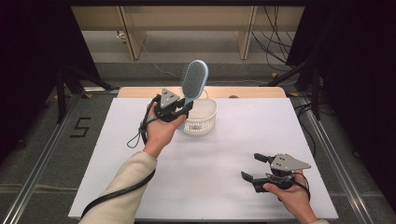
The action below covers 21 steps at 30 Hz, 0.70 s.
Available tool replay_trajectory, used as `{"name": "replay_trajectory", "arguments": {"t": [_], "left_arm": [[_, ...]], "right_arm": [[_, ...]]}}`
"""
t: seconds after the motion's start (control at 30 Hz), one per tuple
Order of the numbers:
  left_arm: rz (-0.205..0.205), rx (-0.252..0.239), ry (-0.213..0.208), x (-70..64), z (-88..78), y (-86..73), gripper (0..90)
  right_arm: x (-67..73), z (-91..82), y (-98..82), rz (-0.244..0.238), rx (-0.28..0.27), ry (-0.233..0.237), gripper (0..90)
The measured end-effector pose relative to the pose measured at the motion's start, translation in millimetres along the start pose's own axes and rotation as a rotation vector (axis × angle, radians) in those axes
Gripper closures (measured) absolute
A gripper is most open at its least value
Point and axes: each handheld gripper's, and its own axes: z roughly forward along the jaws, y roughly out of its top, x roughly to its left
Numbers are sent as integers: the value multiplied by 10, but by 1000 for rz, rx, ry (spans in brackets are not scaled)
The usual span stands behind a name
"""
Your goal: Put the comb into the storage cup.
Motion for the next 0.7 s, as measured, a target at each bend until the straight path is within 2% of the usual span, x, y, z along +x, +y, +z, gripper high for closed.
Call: {"name": "replay_trajectory", "arguments": {"t": [0.17, 0.7], "left_arm": [[10, 2, 5, -3, 10, 8, 698], [5, -6, 9, 2, 41, 47, 699]], "right_arm": [[1, 0, 0, -2, 1, 1, 154], [2, -2, 1, 0, 0, 1, 154]]}}
